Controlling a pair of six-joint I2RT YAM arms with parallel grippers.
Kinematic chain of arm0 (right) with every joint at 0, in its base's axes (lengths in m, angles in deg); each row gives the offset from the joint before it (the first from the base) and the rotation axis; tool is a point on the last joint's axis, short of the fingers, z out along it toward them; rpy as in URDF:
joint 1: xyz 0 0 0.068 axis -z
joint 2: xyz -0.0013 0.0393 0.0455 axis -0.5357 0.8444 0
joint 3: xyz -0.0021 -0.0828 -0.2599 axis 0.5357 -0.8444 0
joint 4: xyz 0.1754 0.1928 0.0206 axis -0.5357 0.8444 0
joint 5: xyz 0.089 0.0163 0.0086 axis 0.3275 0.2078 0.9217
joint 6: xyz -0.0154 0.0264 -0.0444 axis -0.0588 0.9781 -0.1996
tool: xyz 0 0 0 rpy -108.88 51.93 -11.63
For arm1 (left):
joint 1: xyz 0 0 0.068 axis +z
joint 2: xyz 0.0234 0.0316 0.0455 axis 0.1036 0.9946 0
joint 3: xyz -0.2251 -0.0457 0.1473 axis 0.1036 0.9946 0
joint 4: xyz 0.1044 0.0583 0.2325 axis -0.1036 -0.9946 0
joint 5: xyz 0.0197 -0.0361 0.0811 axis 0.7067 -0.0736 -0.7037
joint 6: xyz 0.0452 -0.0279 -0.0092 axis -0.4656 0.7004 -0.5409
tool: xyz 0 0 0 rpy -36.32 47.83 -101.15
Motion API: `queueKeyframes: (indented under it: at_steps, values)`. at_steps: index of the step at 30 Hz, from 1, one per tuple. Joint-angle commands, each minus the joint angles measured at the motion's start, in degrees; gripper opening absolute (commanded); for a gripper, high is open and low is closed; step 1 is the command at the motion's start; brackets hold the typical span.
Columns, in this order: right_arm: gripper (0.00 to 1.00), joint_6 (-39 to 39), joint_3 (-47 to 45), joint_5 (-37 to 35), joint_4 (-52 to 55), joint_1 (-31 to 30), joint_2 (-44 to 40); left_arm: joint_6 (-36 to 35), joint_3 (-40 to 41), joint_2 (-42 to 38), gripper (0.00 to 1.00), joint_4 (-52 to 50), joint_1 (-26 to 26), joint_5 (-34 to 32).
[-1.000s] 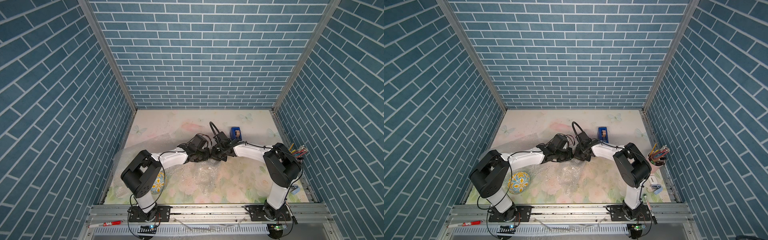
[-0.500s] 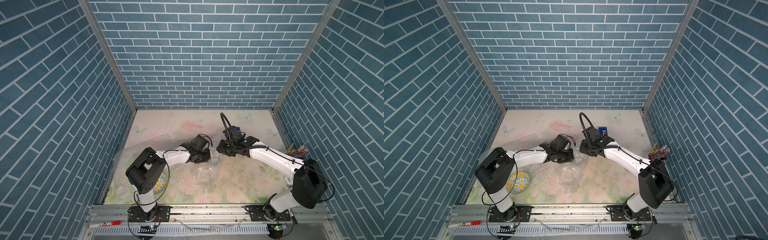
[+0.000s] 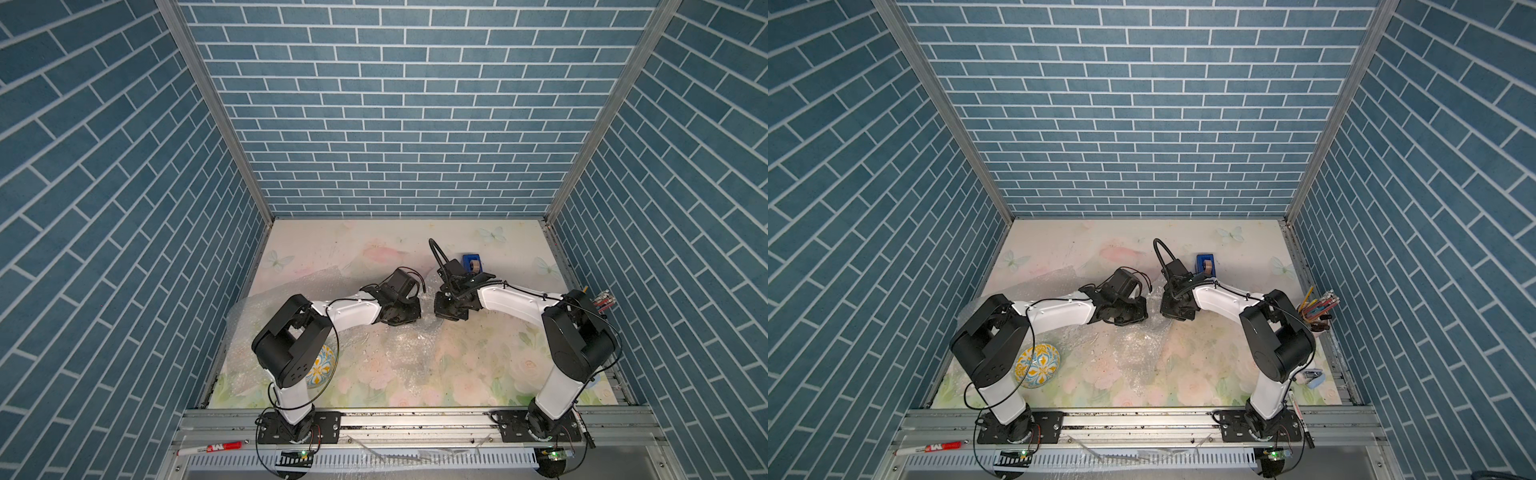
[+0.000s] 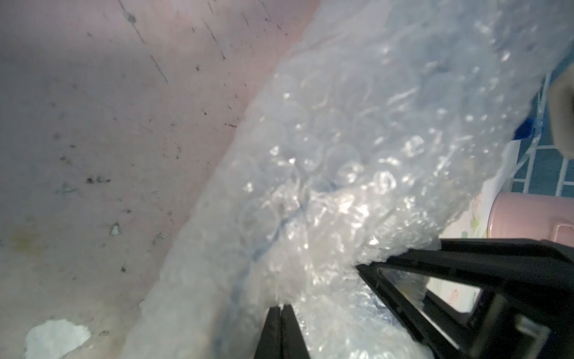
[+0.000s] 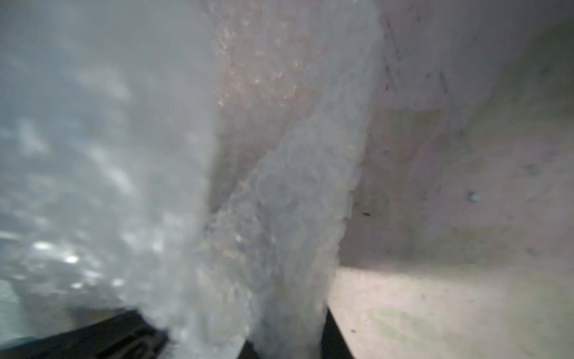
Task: Wrap bowls in bubble wrap
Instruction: Wrap the bowl in bubble wrap.
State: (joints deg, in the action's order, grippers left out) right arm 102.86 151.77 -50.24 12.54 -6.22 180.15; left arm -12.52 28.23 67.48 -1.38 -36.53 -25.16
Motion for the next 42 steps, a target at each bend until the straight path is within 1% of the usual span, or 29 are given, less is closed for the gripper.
queueKeyframes:
  at_steps: [1,4,8,12,15,18,22,25,27,29,31,34,37,40,42]
  values:
    - [0.1,3.2,-1.5,1.6,-2.9,-0.6,0.6,-1.8,-1.6,1.1,0.07,-2.4,0.5,-0.8]
    - [0.01,7.5,-3.6,1.1,-4.6,-1.8,-0.4,-2.4,-2.2,0.9,0.07,-2.8,0.8,-0.8]
    - [0.0,14.5,-5.8,-0.6,-7.9,-4.4,-2.0,-2.9,-3.2,0.9,0.07,-3.5,0.8,-0.7]
    - [0.0,19.8,-6.1,-2.0,-10.4,-6.9,-1.4,-3.0,-3.2,0.9,0.07,-4.3,0.8,-1.3]
    - [0.0,21.3,-5.8,-2.4,-11.0,-7.9,-1.1,-3.1,-2.8,1.1,0.07,-5.2,0.8,-2.0]
    - [0.0,20.8,-5.6,-3.4,-9.0,-7.9,-2.6,-3.1,-2.3,1.5,0.07,-5.9,0.8,-2.5]
    - [0.19,17.1,-4.3,-7.3,-3.5,-6.8,-6.3,-3.0,-1.7,1.7,0.06,-6.0,0.8,-2.6]
    - [0.33,14.1,-3.9,-9.0,-0.4,-4.7,-10.2,-3.1,-1.4,1.6,0.06,-6.3,0.9,-2.7]
    - [0.42,11.6,-3.0,-9.3,1.5,-2.6,-12.0,-3.2,-1.2,1.4,0.06,-6.4,0.9,-2.8]
    - [0.49,9.1,-1.2,-8.6,3.1,-0.4,-12.2,-3.2,-1.0,1.4,0.06,-6.4,0.9,-2.9]
    - [0.54,6.7,1.3,-7.2,4.6,1.5,-11.1,-3.2,-1.0,1.3,0.06,-6.4,0.9,-2.8]
    - [0.6,4.4,4.6,-6.0,5.6,2.8,-9.0,-3.2,-1.2,1.5,0.06,-6.4,0.9,-2.8]
    - [0.64,3.9,7.1,-4.6,5.7,4.0,-6.2,-3.3,-1.4,1.6,0.06,-6.2,0.9,-2.5]
    - [0.72,2.8,10.3,-4.1,5.0,4.9,-2.6,-3.3,-1.4,1.8,0.06,-6.1,0.9,-2.3]
    - [0.73,1.6,13.9,-4.1,6.5,5.5,1.0,-3.5,-1.3,2.0,0.06,-6.0,0.9,-2.2]
